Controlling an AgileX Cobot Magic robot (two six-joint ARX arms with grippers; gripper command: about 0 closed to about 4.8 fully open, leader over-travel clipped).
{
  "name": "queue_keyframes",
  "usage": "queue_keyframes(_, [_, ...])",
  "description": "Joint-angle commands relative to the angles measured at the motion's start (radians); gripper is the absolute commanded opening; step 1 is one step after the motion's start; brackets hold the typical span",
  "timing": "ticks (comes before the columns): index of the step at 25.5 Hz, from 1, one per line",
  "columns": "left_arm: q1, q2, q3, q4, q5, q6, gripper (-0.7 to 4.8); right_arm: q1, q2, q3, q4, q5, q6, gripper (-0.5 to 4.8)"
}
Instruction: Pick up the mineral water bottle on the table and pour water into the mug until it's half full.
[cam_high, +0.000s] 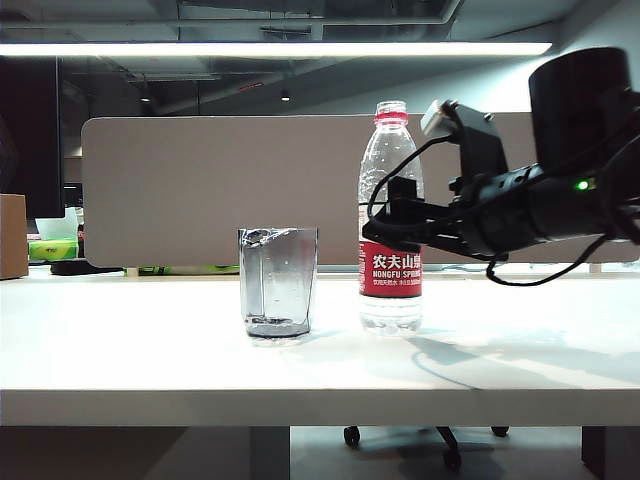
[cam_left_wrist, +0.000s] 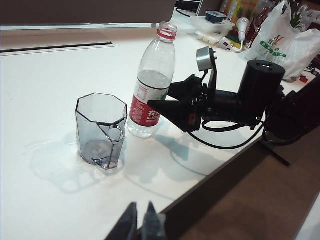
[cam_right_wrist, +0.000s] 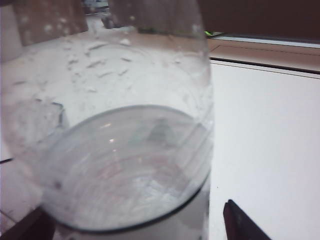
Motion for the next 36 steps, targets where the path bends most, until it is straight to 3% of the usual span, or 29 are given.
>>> queue_keyframes(1, [-0.002,0.000,0.002,0.007,0.004,0.016,0.21,0.002,0.022,0.042,-0.015,-0.005,-0.002,4.79])
queue_keyframes(8, [-0.002,0.000,0.002,0.006,0.003,0.019,0.21,0.002,0.062,0.131,-0.092,-0.005,-0.002,4.79])
queue_keyframes(11, [-0.002,0.000,0.002,0.006,0.004,0.019,0.21,0.002,0.062,0.142,-0.103,-0.006,-0.024,3.57])
queue_keyframes(16, [-0.002,0.000,0.002,-0.005,0.004,0.019,0.21,0.002,0.062,0.158,-0.142,-0.005,-0.048,2.15])
queue_keyframes(20, [-0.002,0.000,0.002,-0.011,0.004,0.019,0.21,0.002,0.039,0.159,-0.184,-0.005,-0.100,2.11])
queue_keyframes(27, [-0.002,0.000,0.002,-0.010,0.004,0.019,0.21,0.004,-0.135,0.245,-0.670,0.109,-0.402,2.11])
queue_keyframes(33, [-0.002,0.000,0.002,-0.010,0.001,0.023,0.21,0.048,-0.222,0.417,-1.079,0.344,-0.736,2.12])
queue_keyframes(36, [-0.002,0.000,0.002,-0.009,0.001,0.023,0.21,0.060,-0.220,0.484,-1.202,0.393,-0.775,2.12])
